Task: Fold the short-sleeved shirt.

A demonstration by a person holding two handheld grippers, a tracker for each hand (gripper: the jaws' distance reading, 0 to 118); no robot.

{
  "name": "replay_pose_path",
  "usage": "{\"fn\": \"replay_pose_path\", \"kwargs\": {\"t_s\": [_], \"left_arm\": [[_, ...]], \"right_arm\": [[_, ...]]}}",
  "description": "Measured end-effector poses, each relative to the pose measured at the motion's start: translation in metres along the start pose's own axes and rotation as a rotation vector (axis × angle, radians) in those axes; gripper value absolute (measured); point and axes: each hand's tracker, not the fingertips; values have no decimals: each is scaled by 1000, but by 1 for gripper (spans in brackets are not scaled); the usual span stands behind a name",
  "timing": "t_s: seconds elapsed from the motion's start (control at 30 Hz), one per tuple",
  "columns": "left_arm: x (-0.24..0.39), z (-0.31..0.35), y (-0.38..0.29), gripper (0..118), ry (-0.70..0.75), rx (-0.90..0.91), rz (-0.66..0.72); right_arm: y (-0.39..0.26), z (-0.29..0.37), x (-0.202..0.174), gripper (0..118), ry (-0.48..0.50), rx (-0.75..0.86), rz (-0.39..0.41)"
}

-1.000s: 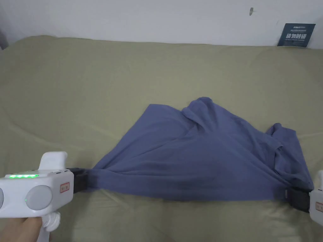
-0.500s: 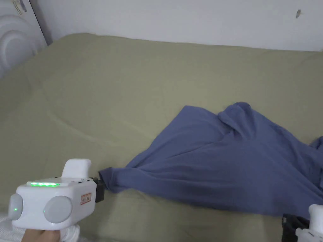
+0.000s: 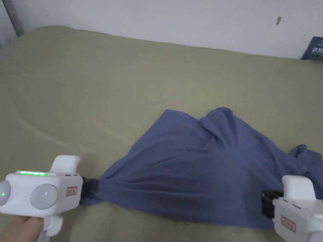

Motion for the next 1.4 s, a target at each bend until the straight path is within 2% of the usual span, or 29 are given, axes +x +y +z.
{"fn": "replay_pose_path", "kwargs": {"t_s": [0.17,0.23,0.3,0.33,0.37,0.4,0.43,0.47,0.5,0.6,0.63,0.67,0.7,0.73,0.8,0.87,0.97,1.03,1.13,1.4], "left_arm": [[2,6,-4,1,-2,11,30],[2,6,-6,1,-2,4,45],[3,8,-9,1,-6,7,61],[4,8,-11,1,-5,8,72],[1,8,-11,1,-7,7,77],[1,8,-12,1,-7,6,81],[2,7,-12,1,-8,5,83],[2,7,-11,1,-7,2,83],[2,7,-9,1,-6,2,83],[5,4,-7,1,-3,-5,81],[3,4,-6,1,-3,-8,84],[3,4,-6,1,-4,-8,89],[4,5,-6,1,-5,-7,93],[3,5,-6,1,-7,-7,94],[2,8,-3,1,-11,-11,107],[4,17,1,1,-6,10,121],[7,45,15,1,5,98,99],[14,70,30,1,-4,163,88],[31,107,56,1,15,267,34],[76,205,145,1,25,478,-53]], "right_arm": [[91,-83,34,0,-7,-31,22],[118,-118,45,0,-25,-72,48],[139,-151,56,1,-84,-117,111],[147,-167,63,18,-136,-160,136],[150,-174,65,51,-153,-205,142],[150,-179,66,95,-161,-242,137],[148,-187,71,117,-168,-267,137],[142,-191,76,109,-140,-232,148],[139,-197,78,101,-155,-237,147],[139,-185,86,100,-112,-247,99],[139,-179,87,82,-83,-247,73],[148,-178,84,44,-27,-218,60],[148,-168,79,0,-16,-172,71],[145,-156,71,1,-49,-127,111],[146,-130,62,1,-6,-117,114],[145,-94,55,1,-46,-31,143],[154,-35,73,1,-25,63,108],[157,11,81,1,-56,135,126],[158,78,93,1,-81,246,82],[181,226,131,1,-163,464,49]]}}
